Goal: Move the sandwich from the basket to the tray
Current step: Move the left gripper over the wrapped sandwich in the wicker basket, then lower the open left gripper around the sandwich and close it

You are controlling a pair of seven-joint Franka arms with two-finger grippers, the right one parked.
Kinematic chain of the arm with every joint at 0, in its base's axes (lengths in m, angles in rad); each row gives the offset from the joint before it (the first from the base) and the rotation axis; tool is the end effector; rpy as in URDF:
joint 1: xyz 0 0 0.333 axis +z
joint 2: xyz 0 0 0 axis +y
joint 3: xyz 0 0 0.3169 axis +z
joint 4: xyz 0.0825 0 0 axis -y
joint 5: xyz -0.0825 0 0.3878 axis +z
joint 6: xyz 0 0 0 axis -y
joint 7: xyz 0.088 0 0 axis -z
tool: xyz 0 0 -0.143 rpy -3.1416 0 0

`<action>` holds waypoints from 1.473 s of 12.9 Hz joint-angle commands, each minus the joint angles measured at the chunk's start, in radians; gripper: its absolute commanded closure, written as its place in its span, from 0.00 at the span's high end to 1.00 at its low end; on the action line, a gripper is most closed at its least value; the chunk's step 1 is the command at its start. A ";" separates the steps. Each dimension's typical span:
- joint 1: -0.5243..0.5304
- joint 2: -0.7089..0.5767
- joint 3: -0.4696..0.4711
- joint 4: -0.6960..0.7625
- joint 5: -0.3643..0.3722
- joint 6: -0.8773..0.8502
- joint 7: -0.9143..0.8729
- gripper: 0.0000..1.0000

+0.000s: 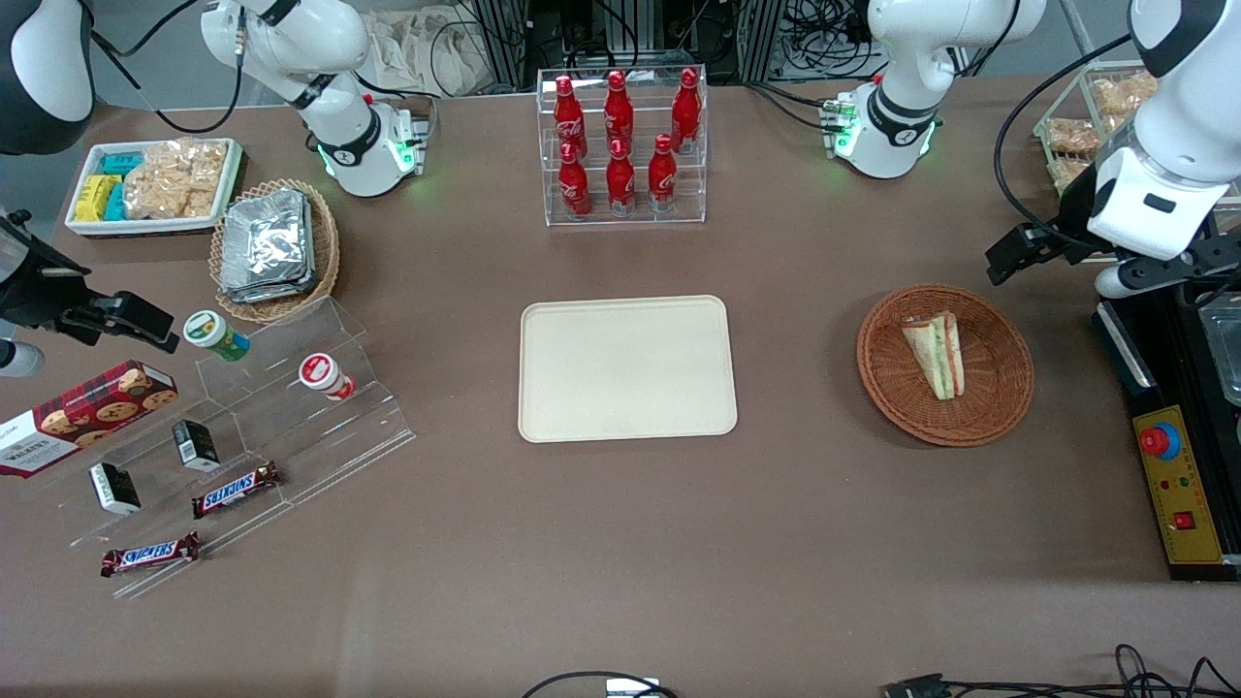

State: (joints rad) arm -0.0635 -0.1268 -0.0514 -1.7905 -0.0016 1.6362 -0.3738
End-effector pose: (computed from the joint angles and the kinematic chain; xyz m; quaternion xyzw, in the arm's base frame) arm 0.5160 -0.0610 0.5585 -0.9915 -0.1294 0.0128 0.0057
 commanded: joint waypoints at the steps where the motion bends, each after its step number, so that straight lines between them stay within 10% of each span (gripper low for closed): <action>1: -0.013 -0.016 0.004 -0.001 0.009 -0.005 -0.010 1.00; 6: -0.013 -0.013 0.004 -0.056 0.012 -0.001 -0.014 1.00; 19: 0.004 0.015 0.070 -0.688 0.012 0.759 -0.008 1.00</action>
State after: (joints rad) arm -0.0617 -0.1328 0.0156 -2.4356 -0.0009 2.3164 -0.3789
